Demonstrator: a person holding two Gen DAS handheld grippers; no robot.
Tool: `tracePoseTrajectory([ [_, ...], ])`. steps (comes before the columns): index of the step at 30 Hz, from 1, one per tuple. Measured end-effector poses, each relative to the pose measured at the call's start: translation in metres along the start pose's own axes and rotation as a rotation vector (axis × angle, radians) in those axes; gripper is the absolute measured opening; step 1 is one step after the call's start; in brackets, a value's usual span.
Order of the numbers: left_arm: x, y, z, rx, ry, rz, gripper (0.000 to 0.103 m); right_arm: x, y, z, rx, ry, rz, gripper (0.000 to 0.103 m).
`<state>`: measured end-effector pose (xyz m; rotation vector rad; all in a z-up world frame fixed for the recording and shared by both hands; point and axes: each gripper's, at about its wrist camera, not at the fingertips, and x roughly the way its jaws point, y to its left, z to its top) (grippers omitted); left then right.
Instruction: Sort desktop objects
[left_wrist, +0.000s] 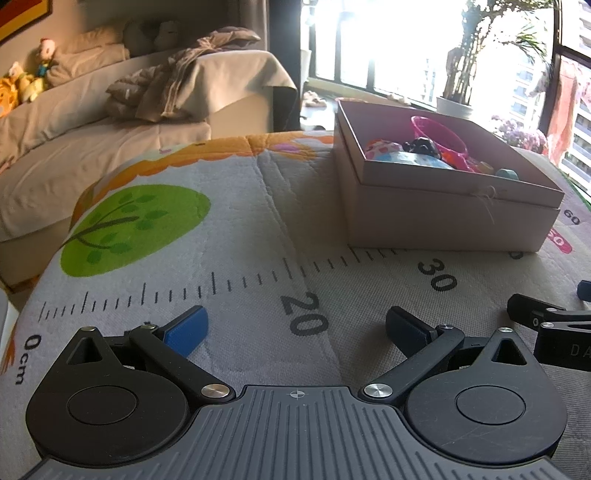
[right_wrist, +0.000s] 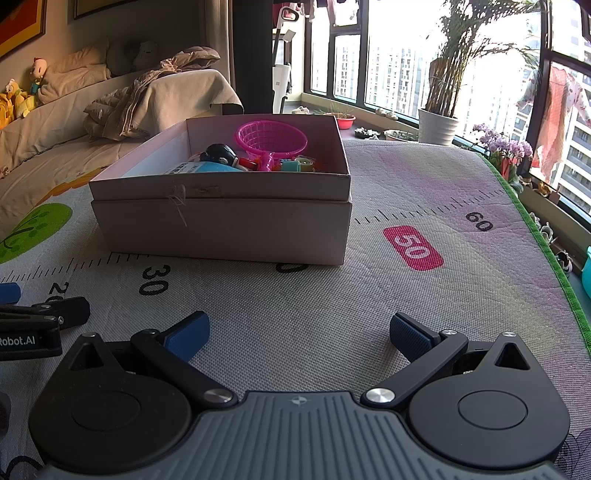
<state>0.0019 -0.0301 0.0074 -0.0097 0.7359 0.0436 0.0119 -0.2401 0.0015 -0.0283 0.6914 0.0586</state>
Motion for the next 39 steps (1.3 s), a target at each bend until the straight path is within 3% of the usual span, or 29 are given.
tracePoseTrajectory([
  [32, -0.0001, -0.0005, 0.0007, 0.012, -0.009, 0.003, 0.103, 0.0001, 0.0, 0.0004, 0.0, 0.0, 0.0, 0.103],
  [39, -0.0023, 0.0053, -0.0009, 0.016, 0.002, -0.028, 0.103, 0.0001, 0.0001, 0.0004, 0.0, 0.0, 0.0, 0.103],
])
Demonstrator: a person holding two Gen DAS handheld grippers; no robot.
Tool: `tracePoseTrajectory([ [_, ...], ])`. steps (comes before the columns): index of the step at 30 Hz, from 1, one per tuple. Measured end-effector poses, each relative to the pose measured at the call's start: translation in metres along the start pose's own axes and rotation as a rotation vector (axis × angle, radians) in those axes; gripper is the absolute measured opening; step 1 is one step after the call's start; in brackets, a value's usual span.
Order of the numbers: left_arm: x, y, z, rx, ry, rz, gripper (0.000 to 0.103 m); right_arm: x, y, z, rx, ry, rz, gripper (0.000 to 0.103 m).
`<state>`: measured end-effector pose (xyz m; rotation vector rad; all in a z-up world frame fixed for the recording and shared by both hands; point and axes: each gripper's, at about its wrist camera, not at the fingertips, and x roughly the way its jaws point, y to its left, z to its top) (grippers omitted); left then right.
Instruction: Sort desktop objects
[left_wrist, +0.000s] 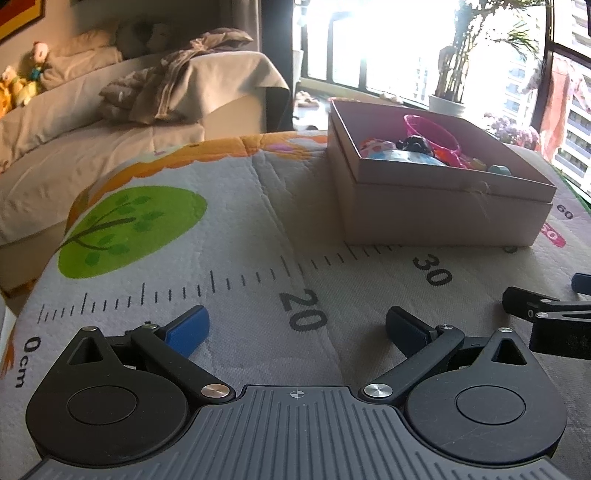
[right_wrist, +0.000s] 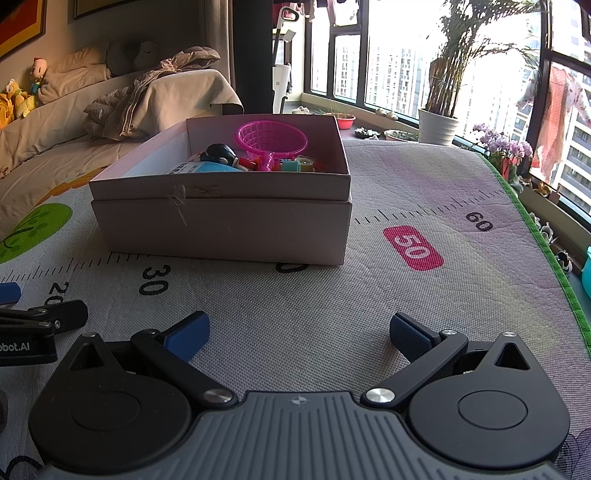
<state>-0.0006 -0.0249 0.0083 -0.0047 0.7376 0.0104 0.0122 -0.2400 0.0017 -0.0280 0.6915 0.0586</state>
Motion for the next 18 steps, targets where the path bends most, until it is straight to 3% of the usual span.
tracePoseTrajectory([
  [6, -0.007, 0.0018, -0.0061, 0.026, 0.009, -0.054, 0.103, 0.0, 0.0, 0.0, 0.0, 0.0, 0.0, 0.103],
  [18, -0.0049, -0.0006, -0.004, 0.021, 0.015, -0.041, 0.103, 0.0001, 0.0001, 0.0002, 0.0, 0.0, 0.0, 0.103],
])
